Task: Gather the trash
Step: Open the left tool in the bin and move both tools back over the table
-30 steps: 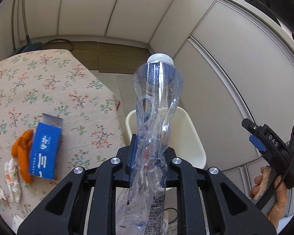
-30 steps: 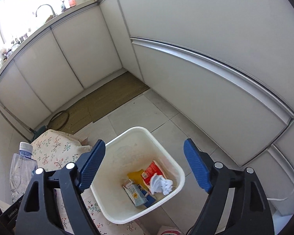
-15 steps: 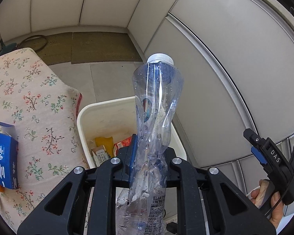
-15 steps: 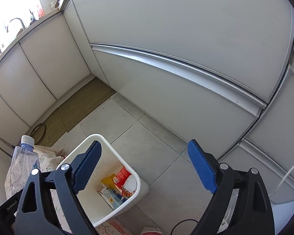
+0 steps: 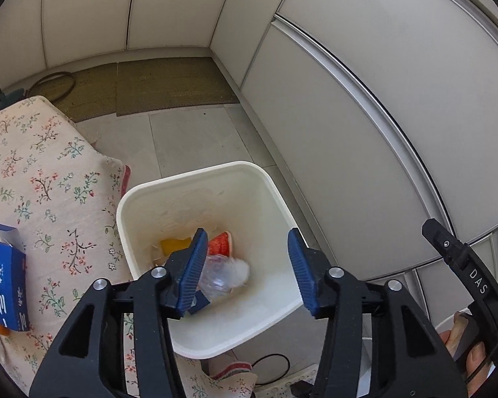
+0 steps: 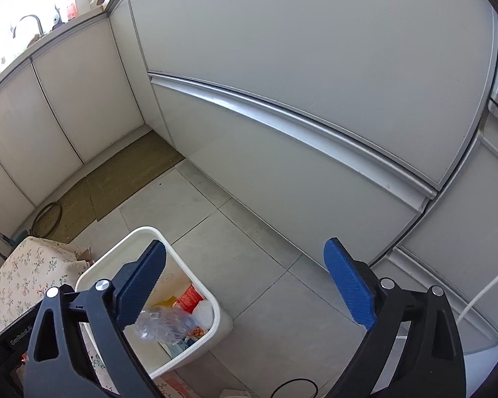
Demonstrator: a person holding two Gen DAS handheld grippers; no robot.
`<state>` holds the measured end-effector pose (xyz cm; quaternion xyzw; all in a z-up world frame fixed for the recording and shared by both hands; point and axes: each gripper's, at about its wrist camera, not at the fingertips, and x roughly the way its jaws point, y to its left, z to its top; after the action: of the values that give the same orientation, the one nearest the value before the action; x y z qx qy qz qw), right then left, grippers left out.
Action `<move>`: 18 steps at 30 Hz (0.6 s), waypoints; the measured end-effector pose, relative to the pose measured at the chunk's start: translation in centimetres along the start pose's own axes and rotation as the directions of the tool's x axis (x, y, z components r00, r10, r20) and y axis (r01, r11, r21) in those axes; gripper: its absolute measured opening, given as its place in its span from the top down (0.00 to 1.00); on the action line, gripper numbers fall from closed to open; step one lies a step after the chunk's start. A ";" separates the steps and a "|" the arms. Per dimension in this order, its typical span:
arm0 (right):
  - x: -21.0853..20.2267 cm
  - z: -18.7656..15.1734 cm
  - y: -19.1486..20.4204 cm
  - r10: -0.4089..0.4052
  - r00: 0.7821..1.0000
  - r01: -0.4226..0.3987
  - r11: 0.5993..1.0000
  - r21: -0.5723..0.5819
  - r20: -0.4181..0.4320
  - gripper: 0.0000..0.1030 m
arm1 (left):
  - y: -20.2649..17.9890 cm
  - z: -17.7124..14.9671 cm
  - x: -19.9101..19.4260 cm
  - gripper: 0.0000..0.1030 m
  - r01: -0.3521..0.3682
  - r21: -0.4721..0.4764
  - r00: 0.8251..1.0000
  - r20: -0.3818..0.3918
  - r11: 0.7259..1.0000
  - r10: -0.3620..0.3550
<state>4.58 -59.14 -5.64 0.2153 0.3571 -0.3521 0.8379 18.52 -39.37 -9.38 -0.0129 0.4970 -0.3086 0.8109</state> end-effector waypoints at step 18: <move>-3.1 -2.5 6.9 0.035 0.998 -0.023 0.977 -0.211 0.054 0.07 | 6.2 -3.0 -6.5 0.38 -0.173 -0.006 0.975 0.144 0.985 0.172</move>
<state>7.03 -51.71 -4.17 0.1203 0.3648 -0.3060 0.8711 17.10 -30.14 -7.71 0.0105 0.4352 -0.2371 0.8685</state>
